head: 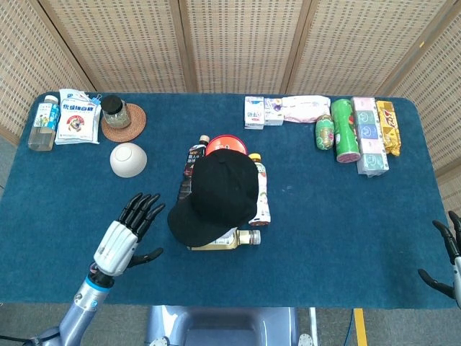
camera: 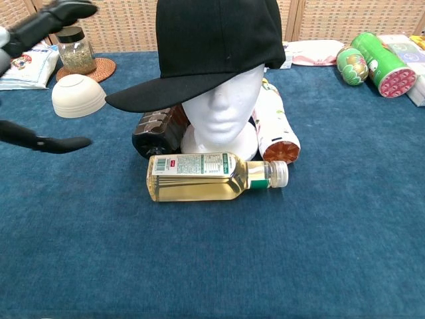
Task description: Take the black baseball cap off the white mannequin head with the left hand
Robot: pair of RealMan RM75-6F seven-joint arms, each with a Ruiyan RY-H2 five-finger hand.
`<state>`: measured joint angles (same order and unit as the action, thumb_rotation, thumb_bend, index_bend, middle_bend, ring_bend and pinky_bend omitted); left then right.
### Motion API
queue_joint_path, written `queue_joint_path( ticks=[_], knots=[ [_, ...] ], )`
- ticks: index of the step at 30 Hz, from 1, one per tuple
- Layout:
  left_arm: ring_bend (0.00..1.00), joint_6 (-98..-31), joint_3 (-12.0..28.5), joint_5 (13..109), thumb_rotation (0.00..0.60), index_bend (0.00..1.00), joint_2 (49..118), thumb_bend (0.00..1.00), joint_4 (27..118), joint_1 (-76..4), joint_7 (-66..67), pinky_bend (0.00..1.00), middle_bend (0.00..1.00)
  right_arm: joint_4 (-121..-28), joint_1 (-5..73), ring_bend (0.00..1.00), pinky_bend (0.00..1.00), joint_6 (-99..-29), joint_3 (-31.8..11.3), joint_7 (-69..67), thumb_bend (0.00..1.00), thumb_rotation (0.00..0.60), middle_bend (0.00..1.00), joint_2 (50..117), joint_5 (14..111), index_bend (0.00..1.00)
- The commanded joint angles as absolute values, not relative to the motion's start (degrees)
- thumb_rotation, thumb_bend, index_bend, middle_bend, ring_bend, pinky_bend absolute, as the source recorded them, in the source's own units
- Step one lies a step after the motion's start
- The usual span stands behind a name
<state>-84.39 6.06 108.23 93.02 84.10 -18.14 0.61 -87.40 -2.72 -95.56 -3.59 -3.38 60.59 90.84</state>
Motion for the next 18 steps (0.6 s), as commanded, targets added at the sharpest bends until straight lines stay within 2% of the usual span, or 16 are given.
queue_joint_path(
  ticks=[1, 18],
  knots=[
    [0.0, -84.67, 7.09, 107.74, 0.6, 0.0, 97.27, 0.06, 81.16, -20.48, -1.09, 0.0, 0.0, -87.31, -2.67, 0.0, 0.0, -95.47, -3.59, -3.63, 0.0, 0.6, 0.0, 60.47, 90.85, 0.13],
    [0.0, -84.61, 10.67, 102.96, 0.6, 0.0, 104.95, 0.06, 76.84, -25.03, 0.04, 0.0, 0.0, -87.79, -2.34, 0.0, 0.0, -94.3, -3.16, -3.91, 0.0, 0.6, 0.0, 60.19, 90.77, 0.14]
  ],
)
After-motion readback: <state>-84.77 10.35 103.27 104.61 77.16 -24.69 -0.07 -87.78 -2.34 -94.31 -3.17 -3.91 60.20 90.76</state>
